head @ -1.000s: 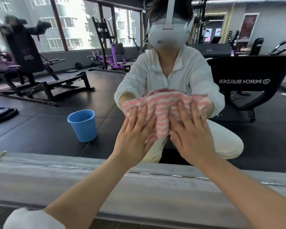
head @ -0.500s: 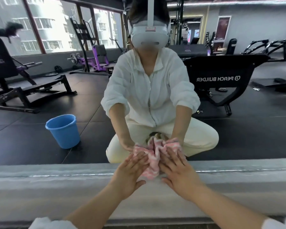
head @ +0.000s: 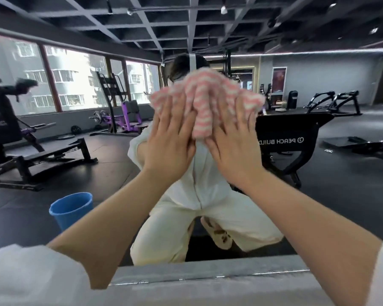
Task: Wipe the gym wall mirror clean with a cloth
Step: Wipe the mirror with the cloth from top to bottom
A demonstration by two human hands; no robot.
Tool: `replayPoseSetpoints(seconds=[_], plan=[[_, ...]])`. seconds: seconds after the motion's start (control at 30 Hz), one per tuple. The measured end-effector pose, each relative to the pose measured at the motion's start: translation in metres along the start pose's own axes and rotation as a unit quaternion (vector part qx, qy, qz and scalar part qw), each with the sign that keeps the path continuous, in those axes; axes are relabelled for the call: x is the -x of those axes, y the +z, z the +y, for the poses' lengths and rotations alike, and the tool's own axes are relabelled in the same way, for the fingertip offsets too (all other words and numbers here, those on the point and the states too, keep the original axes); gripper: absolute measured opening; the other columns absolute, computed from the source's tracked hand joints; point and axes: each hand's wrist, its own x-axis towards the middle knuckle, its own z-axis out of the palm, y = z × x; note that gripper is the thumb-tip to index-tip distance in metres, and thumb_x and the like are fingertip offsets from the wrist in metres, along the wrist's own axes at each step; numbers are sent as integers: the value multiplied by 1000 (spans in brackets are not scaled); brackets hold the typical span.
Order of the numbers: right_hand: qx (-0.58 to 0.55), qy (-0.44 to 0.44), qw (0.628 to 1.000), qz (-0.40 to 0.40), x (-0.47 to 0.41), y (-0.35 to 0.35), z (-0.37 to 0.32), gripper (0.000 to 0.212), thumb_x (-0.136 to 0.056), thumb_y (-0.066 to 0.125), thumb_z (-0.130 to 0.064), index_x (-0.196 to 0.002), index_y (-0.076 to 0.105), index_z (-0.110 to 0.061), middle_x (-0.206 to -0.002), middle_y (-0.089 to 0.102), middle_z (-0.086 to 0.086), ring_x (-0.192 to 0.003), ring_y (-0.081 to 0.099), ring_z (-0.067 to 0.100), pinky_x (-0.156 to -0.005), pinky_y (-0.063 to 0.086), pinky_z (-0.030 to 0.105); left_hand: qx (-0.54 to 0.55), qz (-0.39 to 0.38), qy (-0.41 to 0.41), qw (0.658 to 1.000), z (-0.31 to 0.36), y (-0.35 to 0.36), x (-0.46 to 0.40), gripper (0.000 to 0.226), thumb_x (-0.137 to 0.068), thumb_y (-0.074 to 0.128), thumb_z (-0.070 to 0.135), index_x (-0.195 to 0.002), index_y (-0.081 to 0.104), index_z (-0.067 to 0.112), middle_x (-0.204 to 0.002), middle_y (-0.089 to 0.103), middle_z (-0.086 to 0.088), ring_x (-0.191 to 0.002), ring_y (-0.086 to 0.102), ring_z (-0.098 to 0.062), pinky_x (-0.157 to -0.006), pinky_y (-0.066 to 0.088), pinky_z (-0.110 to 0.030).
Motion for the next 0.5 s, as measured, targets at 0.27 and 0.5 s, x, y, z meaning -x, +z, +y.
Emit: replayPoseSetpoints(seconds=[0.27,0.5], plan=[[22,-155,982,-107,161,45,-7,61,-96,35,-36,-150,25,-9,-159,14,11,-147,0,36,-113,19,58,-30,-195,169,966,25,33,156,56,-86,40,30,-138,37,9,-148,26,-15,-137,24,-38,-113,17,-50],[1,-194,935,-298,277,59,-27,63,-79,42,-39,-138,48,-19,-151,39,3,-144,22,31,-110,23,52,16,-350,269,897,46,42,245,51,-80,35,42,-113,70,27,-129,61,3,-129,37,-21,-115,9,-40]])
